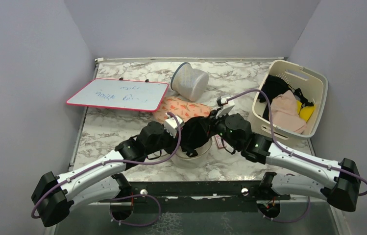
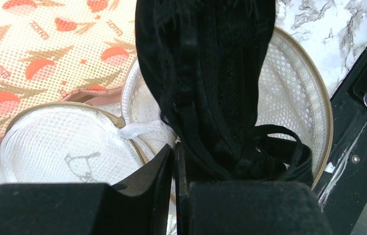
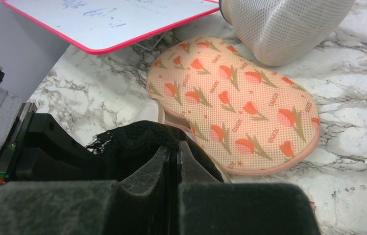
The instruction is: Unzip the laundry bag and remove the bra
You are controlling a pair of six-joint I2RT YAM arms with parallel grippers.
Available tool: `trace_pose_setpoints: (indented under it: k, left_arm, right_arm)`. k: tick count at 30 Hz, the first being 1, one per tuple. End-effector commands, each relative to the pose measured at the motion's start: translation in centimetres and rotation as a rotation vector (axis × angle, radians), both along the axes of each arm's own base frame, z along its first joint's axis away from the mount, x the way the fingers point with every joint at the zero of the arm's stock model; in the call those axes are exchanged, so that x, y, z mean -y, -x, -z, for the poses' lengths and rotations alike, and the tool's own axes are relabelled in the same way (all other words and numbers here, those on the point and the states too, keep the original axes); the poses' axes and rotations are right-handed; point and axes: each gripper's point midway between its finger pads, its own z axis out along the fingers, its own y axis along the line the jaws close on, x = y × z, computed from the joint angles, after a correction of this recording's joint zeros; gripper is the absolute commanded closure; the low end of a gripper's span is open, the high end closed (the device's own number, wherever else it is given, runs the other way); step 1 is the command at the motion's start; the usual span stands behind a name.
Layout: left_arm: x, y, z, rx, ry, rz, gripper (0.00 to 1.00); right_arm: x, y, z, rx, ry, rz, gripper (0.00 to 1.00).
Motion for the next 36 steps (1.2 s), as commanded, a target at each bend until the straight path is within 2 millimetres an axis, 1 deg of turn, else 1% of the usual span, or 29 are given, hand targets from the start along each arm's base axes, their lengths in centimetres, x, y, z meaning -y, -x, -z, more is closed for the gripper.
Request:
trace_pose_setpoints:
  k: [1, 3, 6, 10, 12, 15, 19, 21, 24, 27, 29, 32, 36]
  left_arm:
    - [0.1, -0.7, -2.4, 0.062, 0.028, -0.017, 1.0]
    - [0.0, -0.7, -2.6, 0.066, 0.033, -0.019, 1.0]
    - [-0.1, -0.7, -2.7, 0.068, 0.034, -0.023, 1.0]
    - [0.0, -0.7, -2.9, 0.072, 0.039, -0.023, 1.0]
    - [0.0, -0.7, -3.0, 0.072, 0.041, -0.023, 0.96]
    - [0.0, -0.7, -3.1, 0.071, 0.045, -0.023, 0.91]
    - [-0.2, -0.7, -3.5, 0.08, 0.054, -0.031, 0.84]
    - [-0.3, -0.7, -3.6, 0.087, 0.057, -0.037, 0.83]
    - [-0.5, -0.8, -3.8, 0.094, 0.058, -0.045, 0.82]
    - [-0.5, -0.8, -3.7, 0.091, 0.055, -0.046, 0.8]
    - [-0.5, -0.8, -3.7, 0.091, 0.052, -0.047, 0.74]
    - [-0.6, -0.9, -3.9, 0.095, 0.055, -0.049, 0.64]
    - [-0.8, -1.0, -4.2, 0.102, 0.062, -0.063, 0.52]
  right_arm:
    - [1.2, 0.2, -3.8, 0.043, -0.045, 0.032, 0.99]
    - [1.6, 0.4, -5.7, 0.066, -0.072, 0.031, 0.99]
    - [2.3, 0.6, -7.7, 0.065, -0.085, 0.049, 0.99]
    - [3.0, 0.4, -8.9, -0.008, -0.076, 0.113, 0.99]
    - [3.1, 0.3, -9.0, -0.054, -0.055, 0.136, 0.99]
    - [3.7, -0.1, -9.2, -0.104, -0.038, 0.207, 0.99]
    - [4.0, -0.2, -9.6, -0.109, -0.026, 0.224, 0.99]
    - [4.1, -0.3, -9.7, -0.097, -0.024, 0.223, 0.99]
    - [4.2, -0.3, -9.7, -0.082, -0.008, 0.221, 0.99]
    - [4.4, -0.4, -9.4, -0.078, 0.014, 0.226, 0.99]
    - [4.5, -0.4, -9.2, -0.075, 0.027, 0.226, 0.99]
    - [4.9, -0.6, -9.6, -0.052, 0.054, 0.234, 0.99]
    - [6.9, -1.1, -10.9, 0.006, 0.117, 0.295, 0.99]
